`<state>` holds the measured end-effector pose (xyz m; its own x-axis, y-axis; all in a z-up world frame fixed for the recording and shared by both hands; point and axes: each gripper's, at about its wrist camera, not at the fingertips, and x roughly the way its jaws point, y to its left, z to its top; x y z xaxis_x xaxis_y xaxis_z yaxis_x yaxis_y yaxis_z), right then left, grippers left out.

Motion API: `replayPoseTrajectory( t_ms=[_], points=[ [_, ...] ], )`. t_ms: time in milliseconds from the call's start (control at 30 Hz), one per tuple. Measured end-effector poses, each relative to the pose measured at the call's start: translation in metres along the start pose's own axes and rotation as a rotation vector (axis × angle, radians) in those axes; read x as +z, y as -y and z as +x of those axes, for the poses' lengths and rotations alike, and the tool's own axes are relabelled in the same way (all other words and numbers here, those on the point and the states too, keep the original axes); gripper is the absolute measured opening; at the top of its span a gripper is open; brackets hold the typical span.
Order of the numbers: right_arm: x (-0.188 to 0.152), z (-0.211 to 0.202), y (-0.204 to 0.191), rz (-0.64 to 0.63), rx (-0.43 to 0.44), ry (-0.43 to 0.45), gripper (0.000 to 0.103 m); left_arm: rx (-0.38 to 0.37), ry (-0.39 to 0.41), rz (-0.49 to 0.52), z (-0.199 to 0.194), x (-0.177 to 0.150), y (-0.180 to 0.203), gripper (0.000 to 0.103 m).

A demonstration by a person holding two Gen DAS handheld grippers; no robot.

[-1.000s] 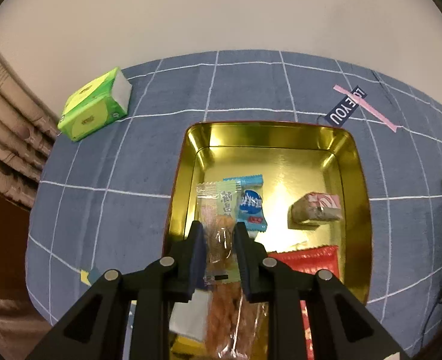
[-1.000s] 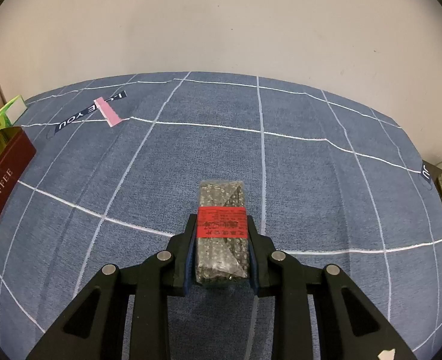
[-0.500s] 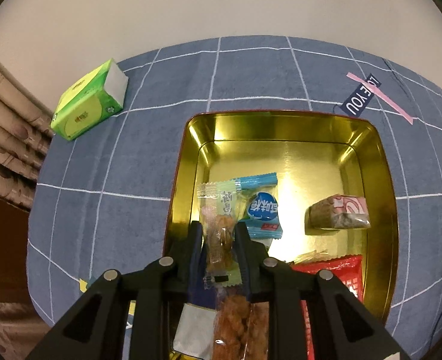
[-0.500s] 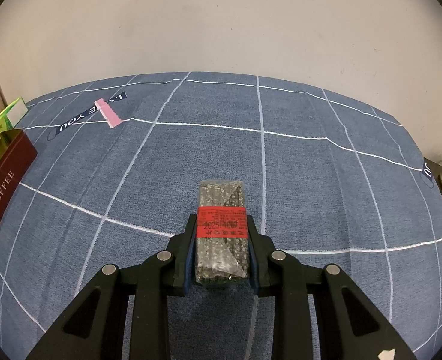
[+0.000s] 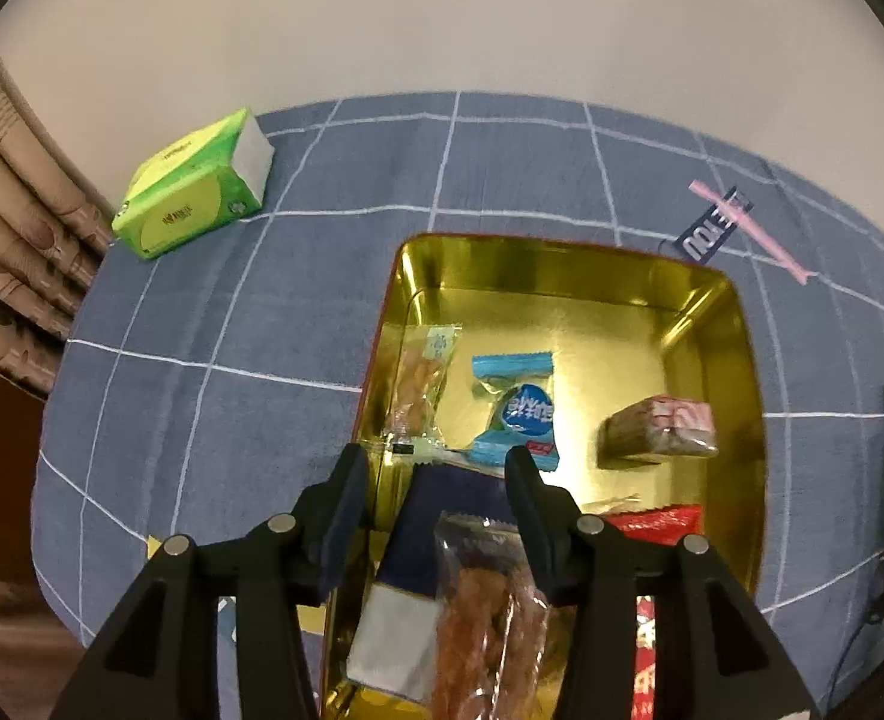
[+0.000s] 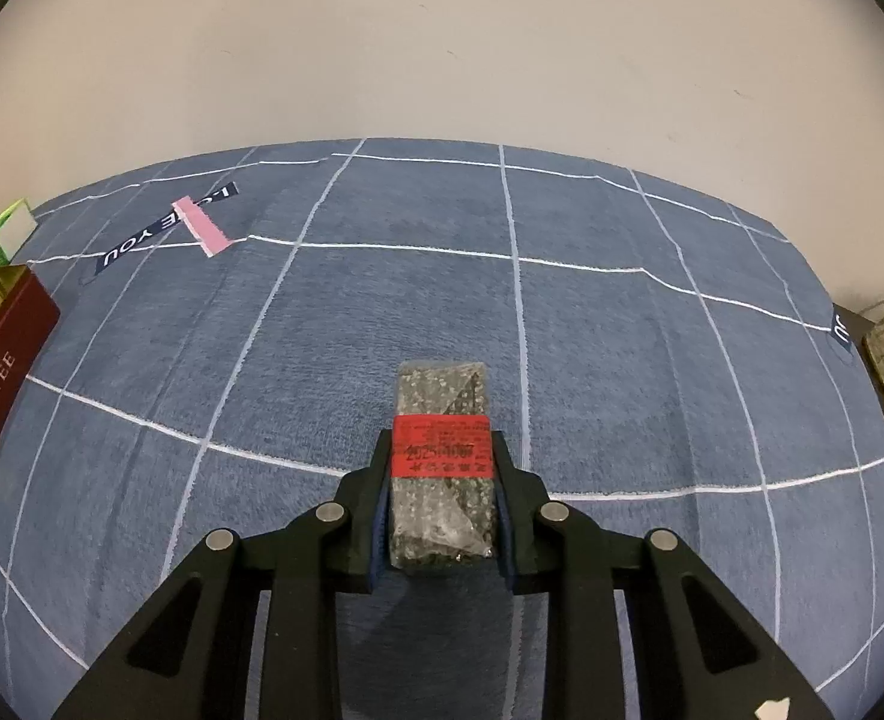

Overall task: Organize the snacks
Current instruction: 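Carry the nut bar bag into the gold tin with the left gripper and release, then lower the grey bar into the gold tin and open the right gripper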

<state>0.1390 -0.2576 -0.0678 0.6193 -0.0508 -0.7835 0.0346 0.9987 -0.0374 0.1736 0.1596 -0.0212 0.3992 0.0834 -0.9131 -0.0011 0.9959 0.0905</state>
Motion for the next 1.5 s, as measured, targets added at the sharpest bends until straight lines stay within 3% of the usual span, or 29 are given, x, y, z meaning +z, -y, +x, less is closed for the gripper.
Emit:
replayPoseTrajectory(
  t_ms=[367,533,867,1267,1500],
  points=[
    [-0.004,-0.018,-0.013,0.013,-0.041,0.002,0.025,0.026,0.110,-0.060,-0.045,-0.034,-0.016,0.056],
    [-0.005,-0.039,-0.033,-0.002,0.007,0.029,0.025,0.044,0.142,-0.087,-0.061,-0.054,-0.022,0.056],
    [-0.004,-0.089,-0.103,-0.079,0.148,0.070,0.025,0.011,0.122,-0.096,-0.070,-0.091,-0.031,0.056],
    [0.004,-0.119,-0.198,-0.192,0.273,0.091,0.025,0.108,0.135,-0.135,-0.075,-0.114,-0.050,0.056],
    [0.008,-0.123,-0.247,-0.245,0.309,0.086,0.025,0.116,0.126,-0.146,-0.071,-0.118,-0.056,0.056]
  ],
)
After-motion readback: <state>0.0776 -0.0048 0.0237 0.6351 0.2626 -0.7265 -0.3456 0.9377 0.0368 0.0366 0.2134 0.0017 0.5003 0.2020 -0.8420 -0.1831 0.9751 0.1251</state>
